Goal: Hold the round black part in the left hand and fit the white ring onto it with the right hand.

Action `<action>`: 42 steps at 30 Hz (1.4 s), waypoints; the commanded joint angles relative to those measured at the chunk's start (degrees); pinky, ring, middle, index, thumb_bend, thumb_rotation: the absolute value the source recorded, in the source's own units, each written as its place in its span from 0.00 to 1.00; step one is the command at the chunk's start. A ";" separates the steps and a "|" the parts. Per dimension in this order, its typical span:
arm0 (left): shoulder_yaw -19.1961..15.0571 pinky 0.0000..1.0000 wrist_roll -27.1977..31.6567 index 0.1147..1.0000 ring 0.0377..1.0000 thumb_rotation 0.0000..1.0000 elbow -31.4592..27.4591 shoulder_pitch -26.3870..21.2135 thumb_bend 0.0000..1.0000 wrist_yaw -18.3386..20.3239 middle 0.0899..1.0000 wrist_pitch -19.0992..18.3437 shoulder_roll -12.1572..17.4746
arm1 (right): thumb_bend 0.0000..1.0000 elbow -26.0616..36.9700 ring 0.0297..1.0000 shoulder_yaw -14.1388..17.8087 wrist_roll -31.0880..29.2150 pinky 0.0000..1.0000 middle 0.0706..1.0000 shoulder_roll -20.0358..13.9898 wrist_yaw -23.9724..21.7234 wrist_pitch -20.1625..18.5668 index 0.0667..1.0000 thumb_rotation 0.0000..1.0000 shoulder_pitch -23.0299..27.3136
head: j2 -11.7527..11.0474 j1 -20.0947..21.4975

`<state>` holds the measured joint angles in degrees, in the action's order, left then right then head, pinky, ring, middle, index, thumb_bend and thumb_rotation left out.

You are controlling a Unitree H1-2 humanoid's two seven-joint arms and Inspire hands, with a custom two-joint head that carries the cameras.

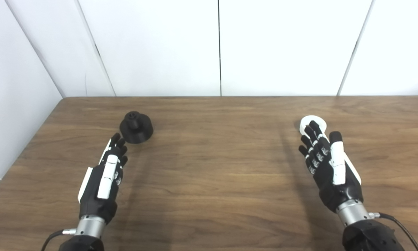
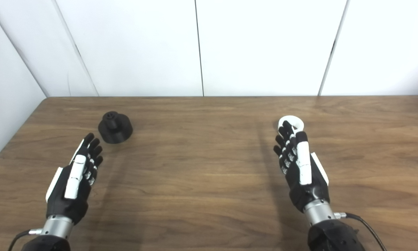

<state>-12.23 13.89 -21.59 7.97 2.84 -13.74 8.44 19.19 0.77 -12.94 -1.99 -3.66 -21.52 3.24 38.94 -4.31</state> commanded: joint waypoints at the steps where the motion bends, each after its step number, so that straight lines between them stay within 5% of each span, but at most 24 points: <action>1: 0.14 1.00 -0.09 1.00 1.00 0.83 -0.79 -1.03 0.57 0.61 1.00 1.53 1.06 | 0.65 0.86 1.00 -0.03 0.52 1.00 1.00 0.59 0.05 2.92 1.00 1.00 1.12 | 0.10 -0.04; 15: 0.34 1.00 -0.93 1.00 1.00 0.83 -0.39 -1.24 0.55 1.21 1.00 1.72 1.07 | 0.67 0.67 1.00 0.27 0.90 1.00 1.00 0.48 -0.10 3.10 1.00 1.00 0.65 | 0.08 -0.57; 20: 0.86 1.00 -6.00 1.00 1.00 0.68 -0.51 -2.41 0.60 -0.53 1.00 0.14 1.83 | 0.66 0.16 1.00 0.43 0.51 1.00 1.00 0.33 -0.48 3.60 1.00 1.00 0.99 | -0.28 -1.10; 37: 1.03 0.98 -18.43 1.00 1.00 0.47 -0.95 -9.15 0.73 -1.54 1.00 -7.50 10.72 | 0.67 -0.90 1.00 0.23 0.50 1.00 1.00 0.74 -0.46 4.40 1.00 1.00 1.05 | -1.28 -2.98; 42: 1.58 1.00 -22.60 1.00 1.00 0.43 1.99 -12.37 0.84 -0.72 1.00 -9.69 14.90 | 0.66 -0.94 1.00 0.06 0.65 1.00 1.00 1.04 -0.34 4.67 1.00 1.00 0.79 | -1.45 -3.12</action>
<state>-10.44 -6.76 -19.61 -1.88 2.34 -23.38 20.71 17.38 0.90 -12.13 -1.55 -3.75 -19.52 2.71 37.44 -7.38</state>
